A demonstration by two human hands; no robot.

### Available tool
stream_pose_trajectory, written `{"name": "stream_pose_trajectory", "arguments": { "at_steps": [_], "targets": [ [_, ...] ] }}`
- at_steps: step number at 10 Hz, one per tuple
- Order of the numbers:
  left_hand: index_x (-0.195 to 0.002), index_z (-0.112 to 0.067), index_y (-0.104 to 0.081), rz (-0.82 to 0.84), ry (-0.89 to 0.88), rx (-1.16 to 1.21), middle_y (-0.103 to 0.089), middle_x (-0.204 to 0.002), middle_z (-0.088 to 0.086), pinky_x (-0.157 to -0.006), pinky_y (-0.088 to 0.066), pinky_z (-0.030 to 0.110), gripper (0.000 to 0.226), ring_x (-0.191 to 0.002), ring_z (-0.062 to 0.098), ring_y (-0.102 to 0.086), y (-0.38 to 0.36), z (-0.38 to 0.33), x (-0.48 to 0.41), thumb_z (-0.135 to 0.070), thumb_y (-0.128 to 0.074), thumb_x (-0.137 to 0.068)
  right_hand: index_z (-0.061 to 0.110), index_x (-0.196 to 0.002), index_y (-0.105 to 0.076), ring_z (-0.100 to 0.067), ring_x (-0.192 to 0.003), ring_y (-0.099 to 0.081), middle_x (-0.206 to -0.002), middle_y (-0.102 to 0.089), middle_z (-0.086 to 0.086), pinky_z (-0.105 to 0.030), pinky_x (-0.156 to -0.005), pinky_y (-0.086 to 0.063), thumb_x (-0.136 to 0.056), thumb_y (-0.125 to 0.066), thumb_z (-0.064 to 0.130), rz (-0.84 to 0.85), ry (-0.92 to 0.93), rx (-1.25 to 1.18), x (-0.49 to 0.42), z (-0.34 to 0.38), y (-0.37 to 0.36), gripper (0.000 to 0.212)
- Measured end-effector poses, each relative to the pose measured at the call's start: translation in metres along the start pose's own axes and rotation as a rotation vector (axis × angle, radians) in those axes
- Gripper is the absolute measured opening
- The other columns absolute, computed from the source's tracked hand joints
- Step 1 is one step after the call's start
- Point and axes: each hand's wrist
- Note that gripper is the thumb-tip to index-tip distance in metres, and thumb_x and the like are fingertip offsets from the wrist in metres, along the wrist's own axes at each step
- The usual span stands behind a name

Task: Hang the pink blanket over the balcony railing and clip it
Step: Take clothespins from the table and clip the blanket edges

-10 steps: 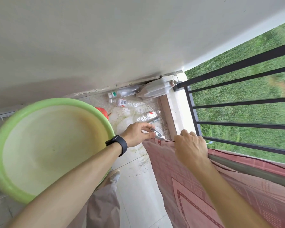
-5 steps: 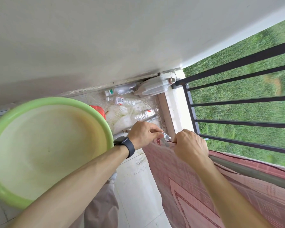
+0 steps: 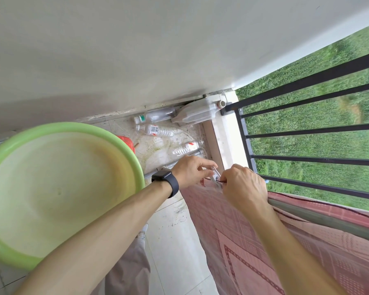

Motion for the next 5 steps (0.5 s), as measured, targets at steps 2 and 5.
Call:
{"name": "stream_pose_trajectory", "arguments": {
  "at_steps": [2, 5],
  "targets": [
    [-0.138, -0.034, -0.055, 0.081, 0.05, -0.099, -0.064, -0.132, -0.005, -0.093, -0.046, 0.024, 0.042, -0.104, 0.01, -0.066, 0.003, 0.0, 0.0, -0.038, -0.058, -0.096, 0.016, -0.103, -0.063, -0.016, -0.084, -0.046, -0.09, -0.049, 0.003, -0.031, -0.08, -0.038, -0.097, -0.048, 0.005, 0.033, 0.074, 0.134, 0.005, 0.01, 0.01, 0.02],
    [-0.132, -0.033, -0.058, -0.097, 0.155, -0.238, -0.065, -0.131, -0.001, -0.095, -0.05, 0.033, 0.038, -0.115, 0.019, -0.062, 0.009, -0.016, 0.034, -0.028, -0.047, -0.096, 0.013, -0.093, -0.07, -0.024, -0.09, -0.065, -0.094, -0.069, 0.0, -0.034, -0.069, -0.055, -0.082, -0.064, 0.003, -0.124, 0.397, -0.05, 0.042, 0.008, 0.007, 0.016]
  ]
}}
Point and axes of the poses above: each hand's wrist, its own x-axis away from the middle knuckle, its own y-axis out of the back of the hand, z = x × y
